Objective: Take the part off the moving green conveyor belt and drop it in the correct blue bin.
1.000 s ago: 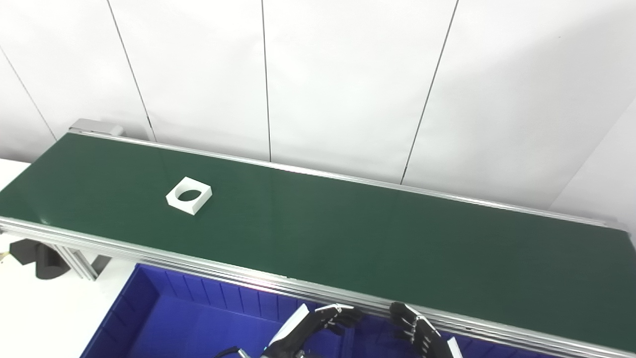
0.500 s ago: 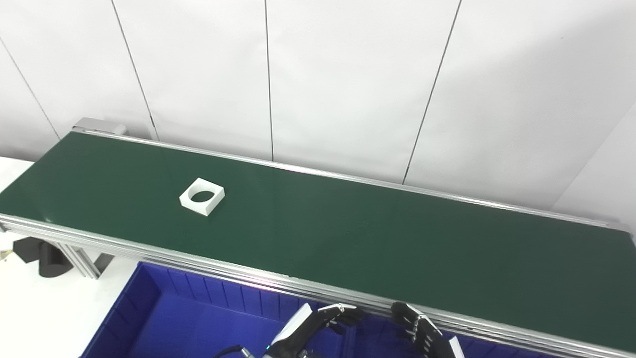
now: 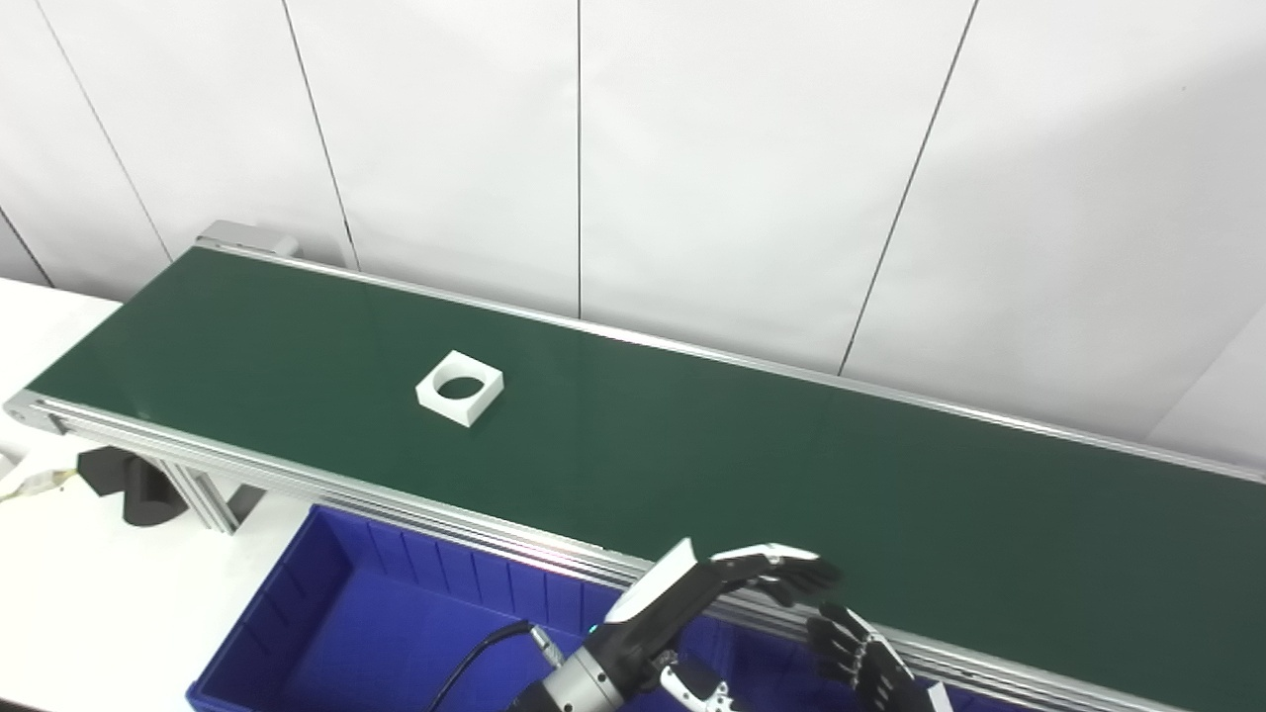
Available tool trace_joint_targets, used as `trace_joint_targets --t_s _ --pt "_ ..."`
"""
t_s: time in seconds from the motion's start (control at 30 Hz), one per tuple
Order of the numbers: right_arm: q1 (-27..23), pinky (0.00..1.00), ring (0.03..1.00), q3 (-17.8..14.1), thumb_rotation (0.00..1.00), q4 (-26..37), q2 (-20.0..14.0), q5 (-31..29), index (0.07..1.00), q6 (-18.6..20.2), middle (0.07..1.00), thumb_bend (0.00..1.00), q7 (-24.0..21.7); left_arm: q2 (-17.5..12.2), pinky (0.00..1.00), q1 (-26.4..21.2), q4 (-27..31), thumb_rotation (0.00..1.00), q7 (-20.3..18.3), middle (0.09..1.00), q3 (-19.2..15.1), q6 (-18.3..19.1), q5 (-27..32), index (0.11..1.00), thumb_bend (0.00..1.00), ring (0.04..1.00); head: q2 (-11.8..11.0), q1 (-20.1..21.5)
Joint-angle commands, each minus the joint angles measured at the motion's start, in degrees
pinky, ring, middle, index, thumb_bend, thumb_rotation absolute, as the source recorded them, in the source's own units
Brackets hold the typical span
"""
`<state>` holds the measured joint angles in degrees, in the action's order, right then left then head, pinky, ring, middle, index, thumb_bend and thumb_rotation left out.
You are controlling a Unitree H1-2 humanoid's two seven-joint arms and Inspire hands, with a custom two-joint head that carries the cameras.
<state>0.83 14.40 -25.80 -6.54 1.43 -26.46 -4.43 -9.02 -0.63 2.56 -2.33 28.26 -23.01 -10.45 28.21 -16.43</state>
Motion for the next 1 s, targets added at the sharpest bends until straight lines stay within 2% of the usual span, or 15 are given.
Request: trace_joint_targets --t_s 0.0,0.13,0.23,0.3,0.47,0.53,0.7,0.97 --pt "-0.8 0.74 0.818 0.2 0.31 -0.1 0.4 0.5 0.839 -0.5 0.921 0.97 -0.2 0.1 0.65 -1.8 4.9 0.25 -2.7 0.78 -1.0 1.4 1.5 0.778 0.96 0.742 0.0 0.0" --pt "-1.1 0.74 0.815 0.3 0.26 -0.6 0.4 1.0 0.837 -0.5 0.921 0.97 0.6 -0.1 0.64 -5.1 11.9 0.26 -7.1 0.784 -2.8 6.1 0.8 0.787 0.96 0.743 -0.1 -0.2" --pt "-1.4 0.73 0.81 0.4 0.3 -0.9 0.4 1.0 0.84 -0.5 0.919 0.99 0.9 -0.9 0.63 -7.5 13.6 0.26 -9.0 0.781 -4.8 7.9 -0.8 0.786 0.96 0.735 -0.2 -0.3" --pt "-1.3 0.72 0.808 0.4 0.3 -0.8 0.6 0.9 0.838 -0.5 0.919 0.99 0.9 -2.1 0.62 -10.4 13.3 0.22 -9.9 0.776 -6.8 8.2 -3.0 0.785 0.97 0.73 -0.3 -0.4" --pt "-0.9 0.73 0.826 0.2 0.27 -0.4 1.0 0.3 0.836 -0.5 0.923 0.97 0.3 -5.8 0.62 -16.6 10.1 0.18 -12.1 0.787 -9.9 8.0 -8.2 0.802 0.98 0.733 -0.5 -0.2" --pt "-0.8 0.74 0.826 0.3 0.27 -0.3 1.1 0.4 0.843 -0.5 0.925 0.97 0.4 -7.5 0.59 -19.4 8.0 0.15 -12.4 0.781 -10.5 6.7 -11.3 0.796 0.99 0.715 -0.5 -0.1" --pt "-0.6 0.75 0.829 0.5 0.28 -0.2 1.1 0.5 0.847 -0.5 0.93 0.96 0.3 -11.2 0.55 -25.0 3.5 0.16 -12.9 0.77 -10.6 5.1 -18.9 0.784 1.0 0.684 -0.6 0.2" --pt "-0.7 0.75 0.824 0.6 0.28 -0.5 1.6 0.6 0.841 -0.5 0.922 0.97 0.8 -15.2 0.6 -30.4 -4.0 0.13 -13.8 0.793 -10.3 4.0 -26.0 0.787 1.0 0.73 -0.8 0.6"
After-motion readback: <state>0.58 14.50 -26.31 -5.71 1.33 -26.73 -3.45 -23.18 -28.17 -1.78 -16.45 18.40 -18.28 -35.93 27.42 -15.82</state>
